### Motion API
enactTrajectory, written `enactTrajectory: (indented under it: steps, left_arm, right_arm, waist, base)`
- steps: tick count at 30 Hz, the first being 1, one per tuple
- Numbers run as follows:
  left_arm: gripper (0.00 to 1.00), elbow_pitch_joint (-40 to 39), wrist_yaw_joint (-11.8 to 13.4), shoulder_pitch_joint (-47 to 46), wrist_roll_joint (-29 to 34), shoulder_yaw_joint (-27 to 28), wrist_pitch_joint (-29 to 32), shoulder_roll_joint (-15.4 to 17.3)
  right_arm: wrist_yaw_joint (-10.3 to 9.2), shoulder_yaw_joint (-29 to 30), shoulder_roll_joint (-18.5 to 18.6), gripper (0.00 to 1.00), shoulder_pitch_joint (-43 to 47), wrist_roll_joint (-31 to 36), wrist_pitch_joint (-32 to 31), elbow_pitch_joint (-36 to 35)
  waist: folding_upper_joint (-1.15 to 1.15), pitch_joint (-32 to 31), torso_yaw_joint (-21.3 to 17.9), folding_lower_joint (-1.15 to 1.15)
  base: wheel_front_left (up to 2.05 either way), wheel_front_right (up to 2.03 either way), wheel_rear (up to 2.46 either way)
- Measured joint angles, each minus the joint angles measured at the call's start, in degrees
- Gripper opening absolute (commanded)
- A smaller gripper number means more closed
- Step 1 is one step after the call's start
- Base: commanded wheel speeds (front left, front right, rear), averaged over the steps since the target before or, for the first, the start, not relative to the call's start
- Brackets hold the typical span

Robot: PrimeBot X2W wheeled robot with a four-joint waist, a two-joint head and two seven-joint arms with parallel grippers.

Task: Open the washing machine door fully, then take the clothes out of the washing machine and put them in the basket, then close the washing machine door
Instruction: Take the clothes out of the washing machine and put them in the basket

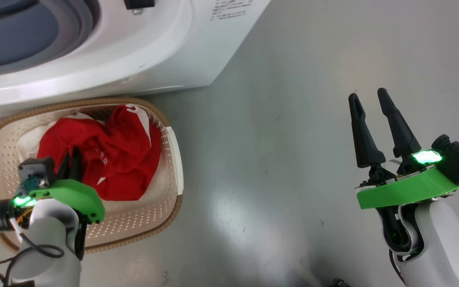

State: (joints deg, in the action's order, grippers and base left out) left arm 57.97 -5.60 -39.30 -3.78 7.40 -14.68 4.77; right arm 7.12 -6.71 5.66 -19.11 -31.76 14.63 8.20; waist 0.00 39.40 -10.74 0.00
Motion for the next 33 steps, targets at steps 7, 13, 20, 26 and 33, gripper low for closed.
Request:
enactTrajectory:
  steps: [7, 13, 20, 26, 33]
  left_arm:
    - [0.05, 3.59, -0.99, -1.71, -1.44, 0.60, 0.00, 0.85]
    - [0.40, 3.69, -1.07, -2.14, -1.86, 0.75, 0.00, 1.19]
    - [1.00, 3.58, -1.43, -2.11, -1.87, 0.75, 0.00, 0.78]
    - [1.00, 2.23, -1.48, -1.77, -2.93, 0.85, 0.00, 0.15]
    - [1.00, -0.33, -1.49, 1.40, -3.31, 1.04, 0.00, 0.01]
  right_arm:
    - [0.00, -0.26, 0.01, 1.00, -0.04, 0.00, 0.00, -0.02]
    - [0.00, -0.24, 0.03, 1.00, -0.05, 0.02, 0.00, 0.00]
    - [0.00, -0.29, 0.18, 1.00, -0.05, 0.07, 0.00, 0.20]
    - [0.00, -0.47, 0.48, 1.00, -0.03, 0.08, 0.00, 0.54]
    - [0.00, -0.96, 0.69, 1.00, 0.15, 0.08, 0.00, 1.18]
  waist:
    - [0.00, 0.90, -0.32, 0.00]
    - [0.00, 0.69, -0.06, 0.00]
    - [0.00, -0.31, 0.49, 0.00]
    - [0.00, -2.18, 0.95, 0.00]
    - [0.00, -5.47, 1.17, 0.00]
  base:
    - [0.00, 0.00, 0.00]
    - [0.00, 0.00, 0.00]
    - [0.00, 0.00, 0.00]
    - [0.00, 0.00, 0.00]
    - [0.00, 0.00, 0.00]
